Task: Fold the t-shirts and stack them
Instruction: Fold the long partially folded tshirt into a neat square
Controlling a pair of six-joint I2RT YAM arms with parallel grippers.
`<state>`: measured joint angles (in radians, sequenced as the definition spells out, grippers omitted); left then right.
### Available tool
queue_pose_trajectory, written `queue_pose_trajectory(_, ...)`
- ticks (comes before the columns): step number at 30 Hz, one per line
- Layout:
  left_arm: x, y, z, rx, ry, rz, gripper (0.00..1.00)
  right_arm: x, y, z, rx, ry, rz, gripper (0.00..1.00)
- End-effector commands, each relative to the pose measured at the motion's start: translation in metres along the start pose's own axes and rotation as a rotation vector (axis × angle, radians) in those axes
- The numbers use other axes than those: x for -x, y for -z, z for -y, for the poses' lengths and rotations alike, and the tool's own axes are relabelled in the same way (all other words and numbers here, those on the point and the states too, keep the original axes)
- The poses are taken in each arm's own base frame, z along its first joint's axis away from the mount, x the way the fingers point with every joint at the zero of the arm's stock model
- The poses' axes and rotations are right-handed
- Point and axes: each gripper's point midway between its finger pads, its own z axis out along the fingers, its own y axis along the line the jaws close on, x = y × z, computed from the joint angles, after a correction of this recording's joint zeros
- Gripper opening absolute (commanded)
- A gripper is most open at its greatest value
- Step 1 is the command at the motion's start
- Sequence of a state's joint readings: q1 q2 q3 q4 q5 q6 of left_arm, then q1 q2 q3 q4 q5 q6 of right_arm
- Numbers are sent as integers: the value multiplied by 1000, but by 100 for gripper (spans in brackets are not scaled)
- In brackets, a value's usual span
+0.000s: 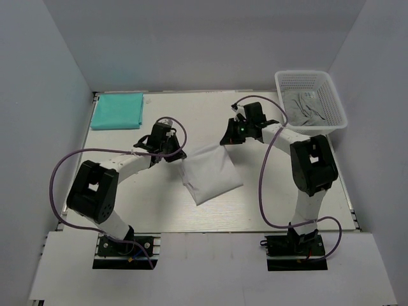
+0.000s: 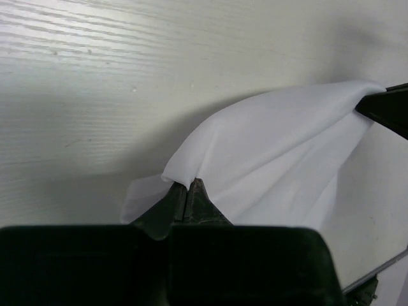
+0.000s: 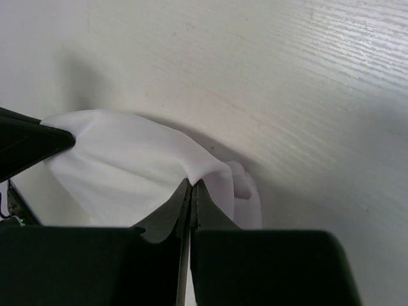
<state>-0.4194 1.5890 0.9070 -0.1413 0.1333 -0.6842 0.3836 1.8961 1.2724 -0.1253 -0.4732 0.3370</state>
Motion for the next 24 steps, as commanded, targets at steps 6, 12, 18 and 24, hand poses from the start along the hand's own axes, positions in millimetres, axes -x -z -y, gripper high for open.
queue_pose_trajectory(6, 2, -26, -43, 207, 69, 7, 0, 11, -34, 2, 16, 30, -26, 21)
queue_pose_trajectory(12, 12, -23, -42, 258, 77, 2, 45, 32, -21, -15, 32, 71, 12, 39)
queue_pose_trajectory(18, 32, 12, -35, 273, 89, 91, 100, 48, 6, -33, 28, 102, 76, 90)
queue_pose_trajectory(24, -6, 29, -23, 172, 106, 13, 100, 28, 34, -26, -36, 36, 133, 90)
